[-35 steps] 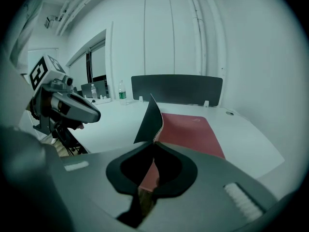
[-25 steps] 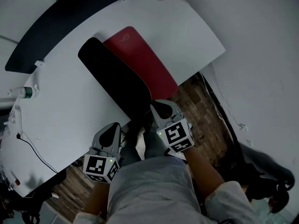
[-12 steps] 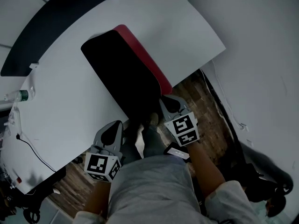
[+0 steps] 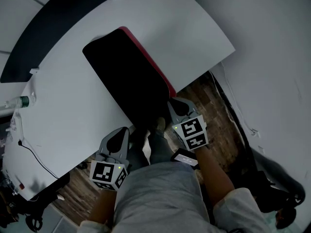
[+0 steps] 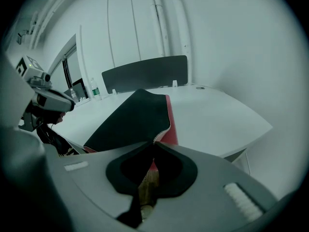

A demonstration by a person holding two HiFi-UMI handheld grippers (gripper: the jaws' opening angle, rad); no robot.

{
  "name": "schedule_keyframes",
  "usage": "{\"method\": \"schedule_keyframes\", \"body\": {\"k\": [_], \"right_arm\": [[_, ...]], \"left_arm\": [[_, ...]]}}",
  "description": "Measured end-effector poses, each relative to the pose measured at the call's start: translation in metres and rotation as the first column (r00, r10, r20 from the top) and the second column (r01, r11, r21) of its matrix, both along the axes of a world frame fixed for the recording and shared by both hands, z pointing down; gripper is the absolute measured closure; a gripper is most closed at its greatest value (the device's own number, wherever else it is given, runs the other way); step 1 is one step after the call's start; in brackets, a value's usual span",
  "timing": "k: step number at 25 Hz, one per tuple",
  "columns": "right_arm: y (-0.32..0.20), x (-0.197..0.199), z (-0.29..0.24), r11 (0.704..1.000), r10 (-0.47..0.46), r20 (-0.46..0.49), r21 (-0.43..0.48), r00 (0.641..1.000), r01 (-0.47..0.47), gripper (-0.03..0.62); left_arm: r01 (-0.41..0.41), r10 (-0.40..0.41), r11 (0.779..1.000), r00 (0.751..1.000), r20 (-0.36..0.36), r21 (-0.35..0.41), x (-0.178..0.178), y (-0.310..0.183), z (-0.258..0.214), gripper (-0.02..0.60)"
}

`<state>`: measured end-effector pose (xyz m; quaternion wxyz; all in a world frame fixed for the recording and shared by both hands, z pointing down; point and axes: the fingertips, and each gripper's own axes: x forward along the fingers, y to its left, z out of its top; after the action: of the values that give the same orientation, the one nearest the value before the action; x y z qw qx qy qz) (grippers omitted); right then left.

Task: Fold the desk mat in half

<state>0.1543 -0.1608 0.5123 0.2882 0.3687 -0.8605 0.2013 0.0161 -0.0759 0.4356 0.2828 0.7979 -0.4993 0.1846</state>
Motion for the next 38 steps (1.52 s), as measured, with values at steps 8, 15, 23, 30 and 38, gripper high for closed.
{"method": "schedule_keyframes", "body": {"k": [8,15,23,30,38], "right_arm": [[-0.005,0.009,0.012,1.0,0.0,-0.007,-0.029,1.0,0.0,0.576],[-0.009,0.015,0.025,0.998,-0.002,-0.022,-0.055,1.0,0.0,0.574],[-0.01,0.023,0.044,0.992,0.009,-0.035,-0.122,0.999,-0.013,0.552],[-0.012,0.021,0.044,0.991,0.007,-0.043,-0.131,0.999,-0.013,0.523],[-0.013,0.024,0.045,0.991,0.018,-0.065,-0.128,0.998,-0.027,0.488]], "left_arm": [[0.0,0.0,1.0,1.0,0.005,-0.013,0.01,-0.007,0.003,0.563],[0.004,-0.004,1.0,1.0,0.007,-0.022,0.015,-0.011,0.007,0.563],[0.006,-0.006,0.999,1.0,0.007,-0.037,0.02,-0.017,0.011,0.563],[0.002,-0.001,0.999,1.0,0.005,-0.041,0.023,-0.021,0.015,0.563],[0.001,-0.001,0.999,1.0,0.01,-0.045,0.024,-0.019,0.016,0.563]]}}
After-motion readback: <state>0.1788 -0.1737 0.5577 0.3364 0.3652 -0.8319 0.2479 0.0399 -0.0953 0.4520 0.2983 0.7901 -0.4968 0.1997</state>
